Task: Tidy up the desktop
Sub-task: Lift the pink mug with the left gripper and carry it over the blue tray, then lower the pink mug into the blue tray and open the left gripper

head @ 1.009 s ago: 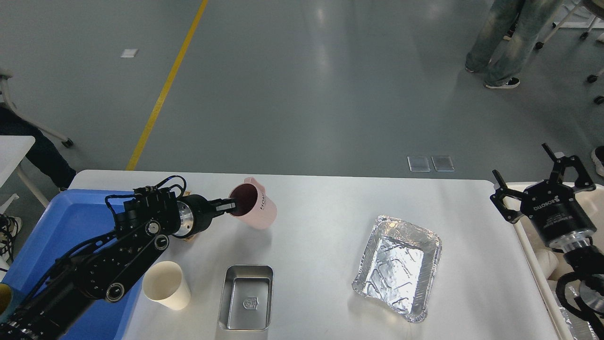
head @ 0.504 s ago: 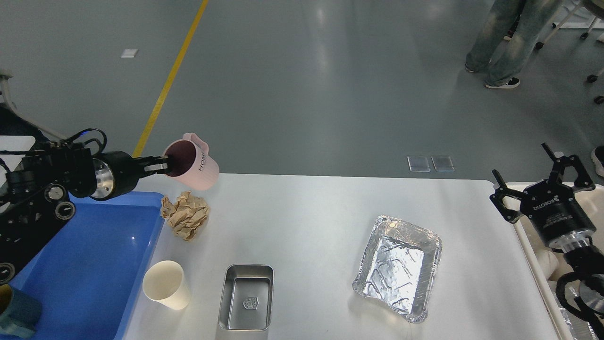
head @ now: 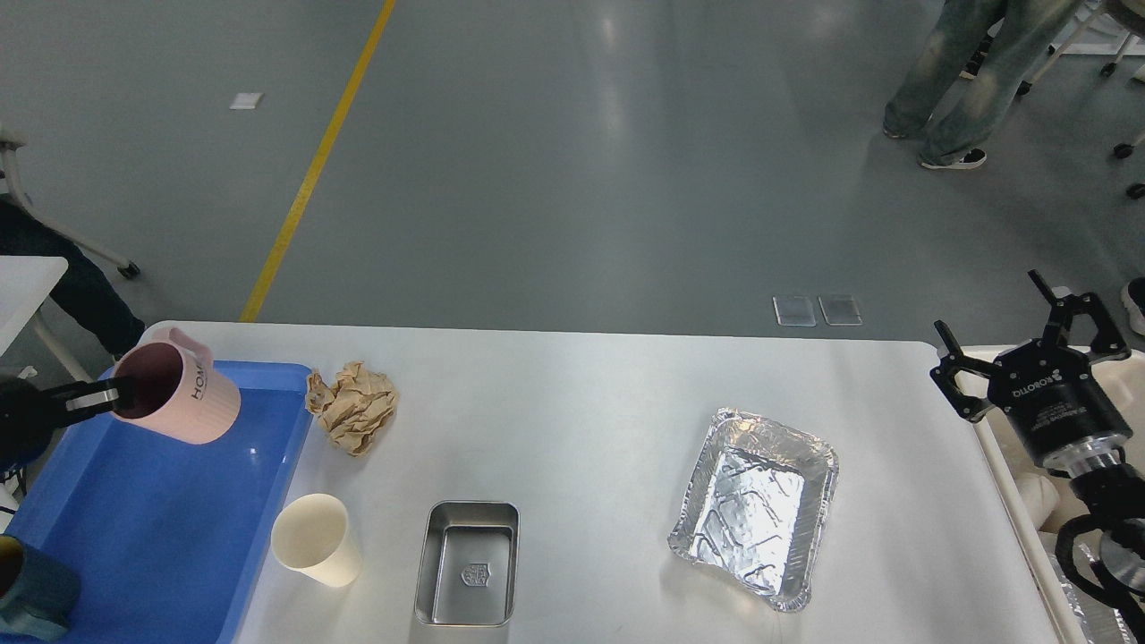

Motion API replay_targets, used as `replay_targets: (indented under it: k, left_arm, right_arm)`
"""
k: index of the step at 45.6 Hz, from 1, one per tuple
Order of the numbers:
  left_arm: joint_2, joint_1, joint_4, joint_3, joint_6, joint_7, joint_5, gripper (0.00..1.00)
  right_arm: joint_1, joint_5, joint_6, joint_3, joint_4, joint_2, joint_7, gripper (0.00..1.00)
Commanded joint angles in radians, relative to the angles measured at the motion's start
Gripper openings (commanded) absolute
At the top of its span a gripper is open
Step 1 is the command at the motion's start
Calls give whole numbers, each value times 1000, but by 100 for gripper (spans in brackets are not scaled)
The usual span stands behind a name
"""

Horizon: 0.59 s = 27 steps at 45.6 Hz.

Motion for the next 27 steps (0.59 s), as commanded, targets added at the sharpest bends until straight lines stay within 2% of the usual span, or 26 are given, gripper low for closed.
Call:
replay_targets:
  k: [1,12,27]
  left_arm:
    - [-5,122,-4,-61,8,-11,1,0]
    - [-43,248,-1,-129,16,-29,7,0]
    - [-75,332,12,-130,37,-31,13,0]
  right_arm:
    - [0,0,1,0,1,0,0,100]
    - [0,0,1,0,1,0,0,100]
    - [0,0,1,0,5,0,0,100]
